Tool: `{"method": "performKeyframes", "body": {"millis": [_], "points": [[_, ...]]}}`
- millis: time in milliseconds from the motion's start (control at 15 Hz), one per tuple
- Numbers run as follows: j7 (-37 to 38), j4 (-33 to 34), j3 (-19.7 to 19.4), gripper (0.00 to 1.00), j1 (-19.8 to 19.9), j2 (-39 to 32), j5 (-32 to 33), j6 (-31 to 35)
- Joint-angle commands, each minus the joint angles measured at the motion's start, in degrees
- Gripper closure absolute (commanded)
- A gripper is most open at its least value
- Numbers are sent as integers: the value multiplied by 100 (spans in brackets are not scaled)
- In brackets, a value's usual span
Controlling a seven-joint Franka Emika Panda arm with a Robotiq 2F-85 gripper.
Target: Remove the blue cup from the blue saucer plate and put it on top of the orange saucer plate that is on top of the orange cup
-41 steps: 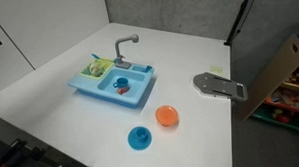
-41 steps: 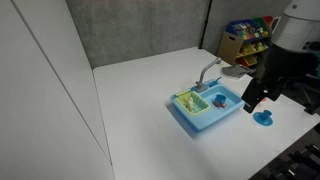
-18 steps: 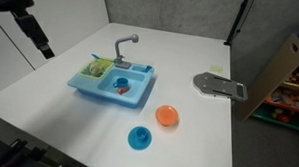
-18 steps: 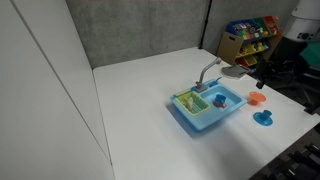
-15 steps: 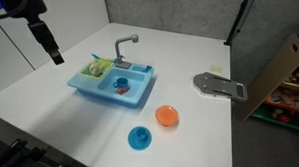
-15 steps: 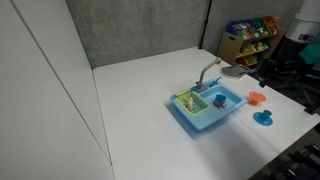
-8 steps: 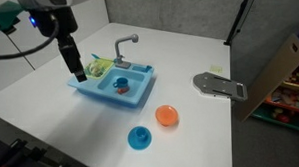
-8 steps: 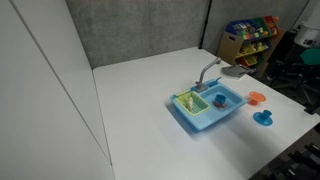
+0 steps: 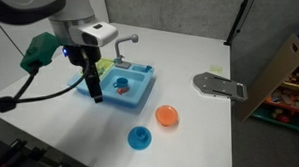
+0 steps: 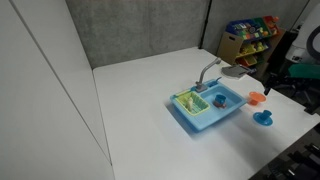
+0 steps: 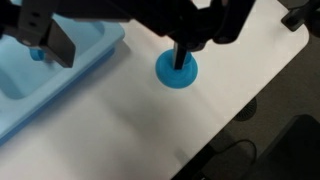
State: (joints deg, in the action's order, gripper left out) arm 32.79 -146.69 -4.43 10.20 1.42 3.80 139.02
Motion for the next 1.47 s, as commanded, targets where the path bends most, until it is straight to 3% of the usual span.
{"method": "performKeyframes", "body": {"millis": [0,267,800,1133,1400], "points": [[-1,34,-116,0,-98,-87,-11,-9],[-2,108,-136,0,-111,-181,-14,-9],[-515,150,-553,0,7,-797,-11,1278],[-1272,146,-774,0,77,-1338,-269,2090],[-2219,284,-701,0,317,-1824,-770,2282]]}}
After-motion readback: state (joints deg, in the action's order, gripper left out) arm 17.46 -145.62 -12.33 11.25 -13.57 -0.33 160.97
